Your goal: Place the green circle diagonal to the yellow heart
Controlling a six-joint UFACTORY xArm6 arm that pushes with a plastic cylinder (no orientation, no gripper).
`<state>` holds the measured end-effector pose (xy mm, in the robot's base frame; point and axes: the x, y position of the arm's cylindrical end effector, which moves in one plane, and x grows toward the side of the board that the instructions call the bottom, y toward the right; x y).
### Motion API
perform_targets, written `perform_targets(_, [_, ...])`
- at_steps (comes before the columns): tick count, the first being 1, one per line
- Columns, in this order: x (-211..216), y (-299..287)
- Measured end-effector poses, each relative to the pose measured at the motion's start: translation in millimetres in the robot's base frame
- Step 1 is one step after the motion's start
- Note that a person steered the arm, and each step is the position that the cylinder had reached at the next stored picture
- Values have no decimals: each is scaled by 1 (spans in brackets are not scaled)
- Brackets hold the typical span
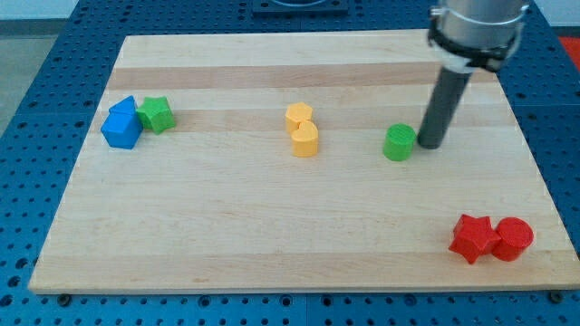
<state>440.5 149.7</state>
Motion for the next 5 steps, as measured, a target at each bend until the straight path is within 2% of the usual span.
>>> perform_targets(1, [37, -67])
perform_targets(2, [39, -76])
perform_targets(3, [12, -36])
perform_targets(4, [-15, -26])
perform_targets(5, [-38, -51])
